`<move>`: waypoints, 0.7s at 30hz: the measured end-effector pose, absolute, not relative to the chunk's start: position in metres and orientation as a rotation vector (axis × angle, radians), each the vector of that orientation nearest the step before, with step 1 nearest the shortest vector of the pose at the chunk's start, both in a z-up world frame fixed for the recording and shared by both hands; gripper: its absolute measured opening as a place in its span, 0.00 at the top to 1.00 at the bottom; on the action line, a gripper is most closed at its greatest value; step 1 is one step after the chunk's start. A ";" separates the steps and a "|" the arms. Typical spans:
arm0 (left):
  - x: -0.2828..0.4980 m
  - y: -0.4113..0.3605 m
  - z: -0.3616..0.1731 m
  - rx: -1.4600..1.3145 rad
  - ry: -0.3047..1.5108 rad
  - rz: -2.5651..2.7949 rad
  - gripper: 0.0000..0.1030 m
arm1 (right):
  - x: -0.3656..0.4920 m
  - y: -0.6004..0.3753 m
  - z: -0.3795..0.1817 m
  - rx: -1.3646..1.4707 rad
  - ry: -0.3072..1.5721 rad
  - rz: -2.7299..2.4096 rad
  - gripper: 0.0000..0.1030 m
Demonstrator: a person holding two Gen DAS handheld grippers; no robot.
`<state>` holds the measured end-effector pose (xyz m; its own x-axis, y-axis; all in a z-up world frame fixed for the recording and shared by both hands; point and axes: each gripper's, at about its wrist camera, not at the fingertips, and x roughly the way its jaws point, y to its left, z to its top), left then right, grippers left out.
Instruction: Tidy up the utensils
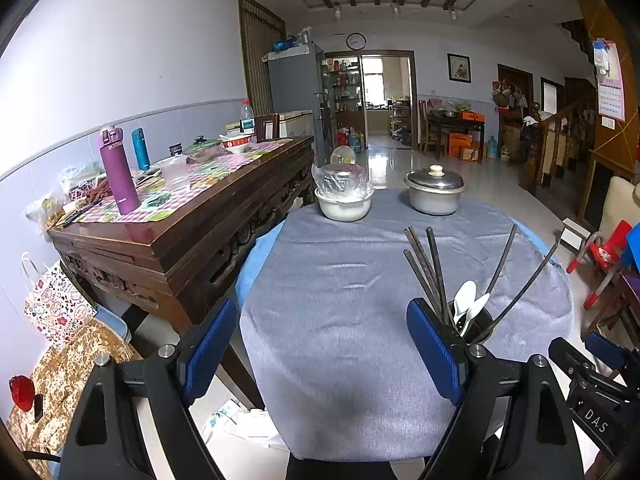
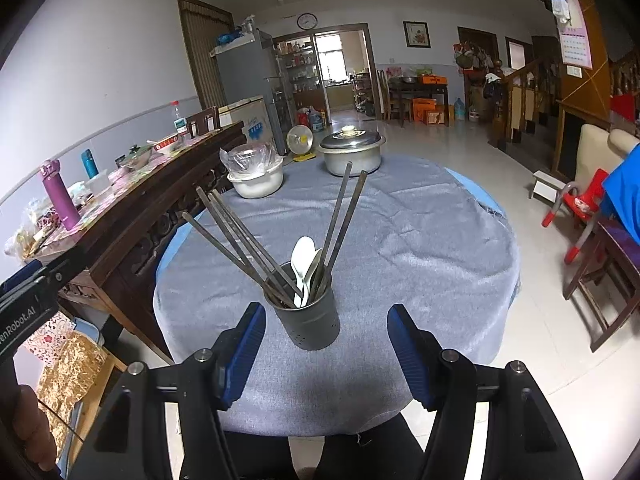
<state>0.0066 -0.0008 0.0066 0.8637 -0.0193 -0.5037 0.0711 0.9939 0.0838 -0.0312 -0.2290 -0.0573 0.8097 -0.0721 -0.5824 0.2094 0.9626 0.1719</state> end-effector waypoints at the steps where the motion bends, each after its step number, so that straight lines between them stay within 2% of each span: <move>1: 0.006 -0.001 0.006 0.100 0.525 -0.046 0.15 | -0.032 -0.229 -0.057 0.233 0.608 -0.153 0.35; 21: 0.004 0.003 -0.006 0.097 0.530 -0.069 0.15 | -0.030 -0.223 -0.051 0.193 0.601 -0.191 0.35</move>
<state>0.0041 0.0034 -0.0058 0.8605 -0.0406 -0.5078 0.0910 0.9931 0.0747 -0.0304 -0.2228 -0.0509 0.8086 -0.1215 -0.5757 0.2333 0.9645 0.1241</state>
